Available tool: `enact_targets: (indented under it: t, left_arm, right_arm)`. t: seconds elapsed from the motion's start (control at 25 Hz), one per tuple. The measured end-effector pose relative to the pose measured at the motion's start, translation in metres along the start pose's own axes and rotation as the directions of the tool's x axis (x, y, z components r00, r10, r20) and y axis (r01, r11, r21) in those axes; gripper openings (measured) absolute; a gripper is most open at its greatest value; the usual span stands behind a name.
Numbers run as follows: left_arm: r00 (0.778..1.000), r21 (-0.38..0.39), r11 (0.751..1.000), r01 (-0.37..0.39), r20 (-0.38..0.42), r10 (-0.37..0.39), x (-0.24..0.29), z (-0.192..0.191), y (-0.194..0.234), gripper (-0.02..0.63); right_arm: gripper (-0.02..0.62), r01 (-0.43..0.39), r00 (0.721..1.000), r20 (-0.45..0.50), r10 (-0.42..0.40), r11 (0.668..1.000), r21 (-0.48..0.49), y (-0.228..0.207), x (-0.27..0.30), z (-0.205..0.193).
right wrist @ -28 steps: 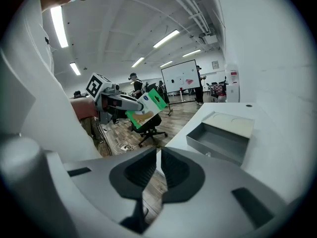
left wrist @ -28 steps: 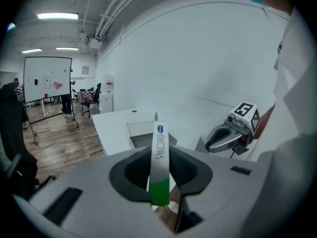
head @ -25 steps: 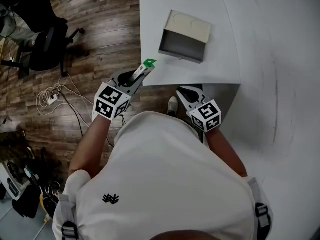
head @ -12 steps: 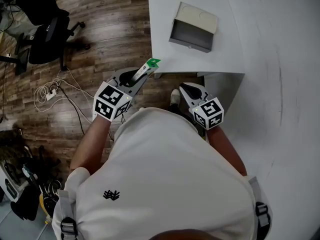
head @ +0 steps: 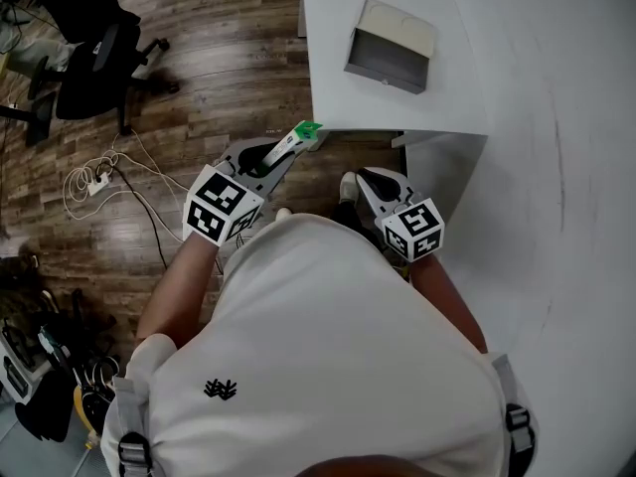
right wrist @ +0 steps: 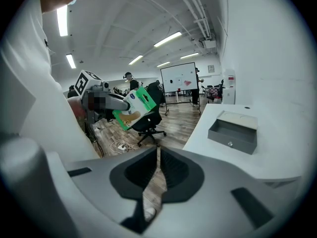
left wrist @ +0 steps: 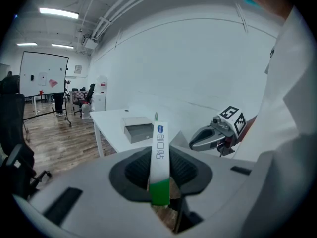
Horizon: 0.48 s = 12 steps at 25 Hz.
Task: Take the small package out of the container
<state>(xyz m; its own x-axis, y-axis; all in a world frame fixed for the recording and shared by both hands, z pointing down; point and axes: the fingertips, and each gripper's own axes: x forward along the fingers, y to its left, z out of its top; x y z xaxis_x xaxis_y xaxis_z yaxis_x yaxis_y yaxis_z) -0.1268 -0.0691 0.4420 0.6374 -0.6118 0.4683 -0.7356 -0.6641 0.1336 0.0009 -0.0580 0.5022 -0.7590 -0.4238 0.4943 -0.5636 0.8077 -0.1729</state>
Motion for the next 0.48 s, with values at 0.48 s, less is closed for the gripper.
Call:
enact_targets:
  t: [0.48]
  left_arm:
    - [1.000, -0.002, 1.000, 0.007, 0.003, -0.007, -0.026, -0.014, -0.017, 0.092]
  right_arm:
    - [0.017, 0.004, 1.000, 0.013, -0.004, 1.000, -0.017, 0.027, -0.005, -0.004]
